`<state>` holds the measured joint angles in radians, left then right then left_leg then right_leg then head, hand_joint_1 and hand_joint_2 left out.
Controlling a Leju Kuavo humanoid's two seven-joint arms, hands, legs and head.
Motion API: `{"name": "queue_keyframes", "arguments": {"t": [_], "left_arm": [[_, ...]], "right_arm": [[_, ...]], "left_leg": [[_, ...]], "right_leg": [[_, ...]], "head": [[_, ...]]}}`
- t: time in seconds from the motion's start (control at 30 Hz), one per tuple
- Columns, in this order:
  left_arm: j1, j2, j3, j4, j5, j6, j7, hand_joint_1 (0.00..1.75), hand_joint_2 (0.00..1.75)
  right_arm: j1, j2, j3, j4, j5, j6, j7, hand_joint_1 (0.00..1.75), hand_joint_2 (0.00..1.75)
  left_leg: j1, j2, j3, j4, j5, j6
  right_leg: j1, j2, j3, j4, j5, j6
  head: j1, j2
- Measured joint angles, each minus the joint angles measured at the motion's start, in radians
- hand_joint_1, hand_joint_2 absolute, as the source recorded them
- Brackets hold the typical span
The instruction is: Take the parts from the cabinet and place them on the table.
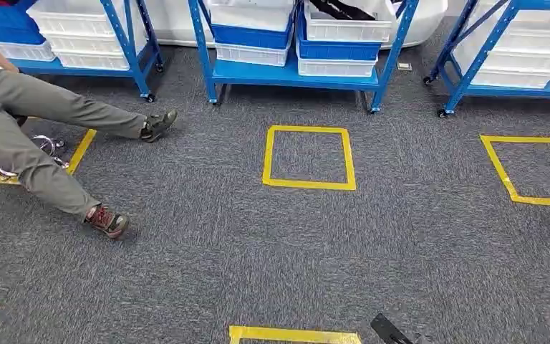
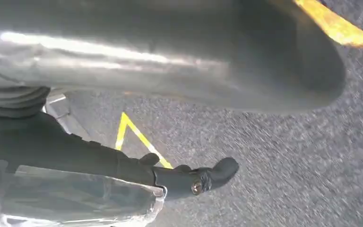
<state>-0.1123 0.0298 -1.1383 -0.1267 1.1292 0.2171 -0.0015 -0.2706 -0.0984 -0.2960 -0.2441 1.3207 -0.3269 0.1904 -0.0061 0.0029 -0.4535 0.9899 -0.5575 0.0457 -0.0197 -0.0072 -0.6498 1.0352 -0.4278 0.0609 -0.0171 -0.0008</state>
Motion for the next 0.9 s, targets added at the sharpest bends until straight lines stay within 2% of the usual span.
{"name": "queue_keyframes", "arguments": {"t": [0.03,0.07,0.13,0.17,0.2,0.23,0.27,0.3,0.33,0.37,0.4,0.43,0.47,0.5,0.53,0.57,0.6,0.63,0.67,0.7,0.73,0.77,0.8,0.83,0.87,0.9], "left_arm": [[-0.002,0.001,0.0,0.0,0.0,-0.002,0.0,0.0,0.0],[-0.003,0.001,0.0,0.0,-0.002,-0.005,0.002,0.0,0.0],[-0.003,0.002,-0.002,0.0,-0.005,-0.005,0.003,0.0,0.0],[-0.007,0.003,-0.003,0.0,-0.006,-0.005,0.003,0.0,0.0],[-0.009,0.003,-0.005,0.0,-0.006,-0.005,0.002,0.0,0.0],[-0.009,0.003,-0.008,0.0,-0.007,-0.005,0.002,0.0,0.0],[-0.008,0.003,-0.01,0.0,-0.007,-0.005,0.002,0.0,0.0],[-0.005,0.003,-0.011,0.0,-0.007,-0.005,0.002,0.0,0.0],[-0.002,0.003,-0.013,0.0,-0.007,-0.005,0.002,0.0,0.0],[0.0,0.003,-0.015,0.0,-0.007,-0.002,0.0,0.0,0.0],[0.001,0.003,-0.016,0.0,-0.007,-0.002,0.0,0.0,0.0],[0.001,0.003,-0.016,0.0,-0.007,-0.002,0.0,0.0,0.0],[0.002,0.004,-0.016,0.0,-0.005,-0.002,0.0,0.0,0.0],[0.005,0.015,-0.016,0.004,-0.002,-0.002,0.0,0.0,0.0],[0.007,0.015,-0.017,0.005,0.0,-0.005,0.0,0.0,0.0],[0.007,0.012,-0.018,0.004,0.0,-0.006,0.001,0.0,0.0],[0.009,0.012,-0.018,0.005,0.003,-0.008,0.003,0.0,0.0],[0.007,0.01,-0.019,0.005,0.003,-0.01,0.005,0.0,0.0],[0.002,0.008,-0.019,0.004,0.003,-0.011,0.006,0.0,0.0],[0.002,0.005,-0.02,0.004,0.003,-0.015,0.006,0.0,0.0],[0.0,0.006,-0.019,0.005,0.003,-0.017,0.007,0.0,0.0],[0.0,0.004,-0.02,0.004,0.003,-0.017,0.008,0.0,0.0],[0.0,0.002,-0.02,0.004,0.003,-0.017,0.01,0.0,0.0],[0.003,0.0,-0.021,0.005,0.006,-0.017,0.011,0.0,0.0],[0.005,-0.001,-0.021,0.005,0.008,-0.017,0.011,0.0,0.0],[0.006,-0.002,-0.021,0.005,0.009,-0.017,0.011,0.0,0.0]], "right_arm": [[-0.002,0.0,0.0,0.0,0.0,0.0,0.0,0.0,0.0],[0.001,-0.002,0.0,0.0,0.0,-0.001,0.0,0.0,0.0],[0.003,-0.002,-0.002,0.0,0.0,-0.003,0.0,0.0,0.0],[0.003,-0.002,-0.002,0.0,0.0,-0.005,0.0,0.0,0.0],[0.001,-0.004,-0.003,0.0,0.001,-0.006,0.0,0.0,0.0],[-0.001,-0.004,-0.006,0.0,0.001,-0.008,-0.001,0.0,0.0],[0.0,-0.004,-0.006,0.0,0.0,-0.009,-0.001,0.0,0.0],[0.001,-0.004,-0.007,0.0,0.001,-0.009,-0.001,0.0,0.0],[0.003,-0.004,-0.007,0.0,0.001,-0.01,-0.002,0.0,0.0],[0.004,-0.003,-0.007,0.0,0.001,-0.01,-0.003,0.0,0.0],[0.005,-0.002,-0.008,0.0,0.002,-0.01,-0.004,0.0,0.0],[0.004,-0.002,-0.008,0.0,0.003,-0.01,-0.005,0.0,0.0],[0.005,-0.002,-0.008,0.0,0.005,-0.01,-0.007,0.0,0.0],[0.005,0.008,-0.008,0.002,0.005,-0.009,-0.009,0.0,0.0],[0.003,0.008,-0.008,0.003,0.005,-0.003,-0.01,0.0,0.0],[-0.002,0.008,-0.009,0.002,0.003,0.01,-0.008,0.0,0.0],[-0.001,0.014,-0.009,0.003,0.0,0.026,-0.008,0.0,0.0],[-0.004,0.009,-0.011,0.003,-0.001,0.037,-0.005,0.0,0.0],[-0.006,0.009,-0.013,0.003,-0.003,0.045,-0.001,0.0,0.0],[-0.007,0.008,-0.018,0.003,-0.004,0.051,0.002,0.0,0.0],[-0.008,0.008,-0.02,0.004,-0.005,0.058,0.003,0.0,0.0],[-0.008,0.008,-0.024,0.004,-0.005,0.062,0.003,0.0,0.0],[-0.005,0.006,-0.026,0.004,-0.005,0.064,0.003,0.0,0.0],[-0.001,0.005,-0.026,0.005,-0.005,0.064,0.003,0.0,0.0],[0.002,0.005,-0.027,0.005,-0.005,0.064,0.003,0.0,0.0],[0.004,0.005,-0.028,0.005,-0.003,0.064,0.002,0.0,0.0]], "left_leg": [[-0.001,0.001,-0.004,-0.001,-0.009,-0.006],[-0.002,0.003,0.0,-0.006,-0.015,-0.013],[0.0,0.005,0.01,0.019,-0.008,-0.016],[0.004,0.005,-0.03,0.075,0.011,-0.022],[0.006,0.002,-0.075,0.151,0.026,-0.029],[0.009,0.0,-0.137,0.235,0.017,-0.036],[0.012,0.0,-0.191,0.298,-0.019,-0.042],[0.013,0.0,-0.236,0.334,-0.061,-0.047],[0.014,0.0,-0.267,0.342,-0.092,-0.049],[0.014,0.0,-0.285,0.324,-0.101,-0.047],[0.013,-0.001,-0.289,0.279,-0.085,-0.041],[0.009,-0.001,-0.283,0.212,-0.037,-0.029],[0.0,-0.002,-0.274,0.135,0.054,-0.009],[-0.015,-0.007,-0.274,0.069,0.166,0.013],[-0.027,-0.026,-0.271,0.066,0.166,0.02],[-0.031,-0.036,-0.244,0.052,0.159,0.024],[-0.029,-0.036,-0.23,0.031,0.153,0.024],[-0.027,-0.031,-0.207,0.021,0.147,0.028],[-0.019,-0.036,-0.163,0.002,0.148,0.035],[-0.022,-0.029,-0.138,-0.005,0.139,0.039],[-0.019,-0.028,-0.119,-0.011,0.129,0.047],[-0.017,-0.027,-0.099,-0.019,0.116,0.049],[-0.014,-0.027,-0.084,-0.022,0.104,0.052],[-0.009,-0.029,-0.068,-0.024,0.091,0.046],[-0.003,-0.03,-0.054,-0.024,0.077,0.041],[0.004,-0.032,-0.038,-0.024,0.062,0.033]], "right_leg": [[0.008,-0.003,0.01,-0.003,-0.021,-0.027],[0.008,0.0,0.019,-0.003,-0.011,-0.038],[0.0,0.008,0.037,-0.005,-0.022,-0.055],[-0.003,0.009,0.047,-0.01,-0.028,-0.063],[-0.003,0.009,0.059,-0.011,-0.037,-0.075],[-0.003,0.01,0.07,-0.012,-0.049,-0.08],[-0.003,0.012,0.083,-0.012,-0.062,-0.081],[-0.003,0.015,0.098,-0.012,-0.074,-0.081],[-0.003,0.019,0.115,-0.012,-0.087,-0.081],[-0.002,0.022,0.134,-0.012,-0.101,-0.079],[-0.001,0.025,0.155,-0.013,-0.116,-0.078],[0.002,0.026,0.176,-0.014,-0.132,-0.077],[0.003,0.026,0.186,-0.017,-0.147,-0.076],[0.0,0.026,0.202,-0.02,-0.16,-0.073],[0.002,0.04,0.216,-0.032,-0.174,-0.064],[0.008,0.036,0.236,-0.048,-0.189,-0.062],[0.011,0.037,0.274,-0.04,-0.168,-0.054],[0.012,0.038,0.279,-0.033,-0.15,-0.039],[0.019,0.034,0.257,0.013,-0.144,-0.033],[0.015,0.024,0.226,0.088,-0.129,-0.035],[0.016,0.023,0.181,0.157,-0.133,-0.035],[0.017,0.022,0.126,0.218,-0.162,-0.042],[0.015,0.022,0.078,0.255,-0.208,-0.044],[0.01,0.022,0.038,0.266,-0.258,-0.047],[0.005,0.021,0.015,0.253,-0.284,-0.046],[-0.004,0.019,0.005,0.213,-0.284,-0.03]], "head": [[0.001,0.0],[-0.003,0.0],[-0.01,0.0],[-0.008,0.0],[-0.009,0.0],[-0.008,0.0],[-0.009,0.0],[-0.008,0.0],[-0.01,0.0],[-0.009,0.0],[-0.009,0.0],[-0.01,0.0],[-0.009,0.0],[-0.003,0.0],[-0.005,0.0],[-0.005,0.0],[-0.004,0.0],[-0.007,0.0],[-0.006,0.0],[-0.012,-0.001],[-0.011,0.0],[-0.006,0.0],[-0.006,0.0],[-0.006,0.0],[-0.006,0.0],[-0.005,0.0]]}}
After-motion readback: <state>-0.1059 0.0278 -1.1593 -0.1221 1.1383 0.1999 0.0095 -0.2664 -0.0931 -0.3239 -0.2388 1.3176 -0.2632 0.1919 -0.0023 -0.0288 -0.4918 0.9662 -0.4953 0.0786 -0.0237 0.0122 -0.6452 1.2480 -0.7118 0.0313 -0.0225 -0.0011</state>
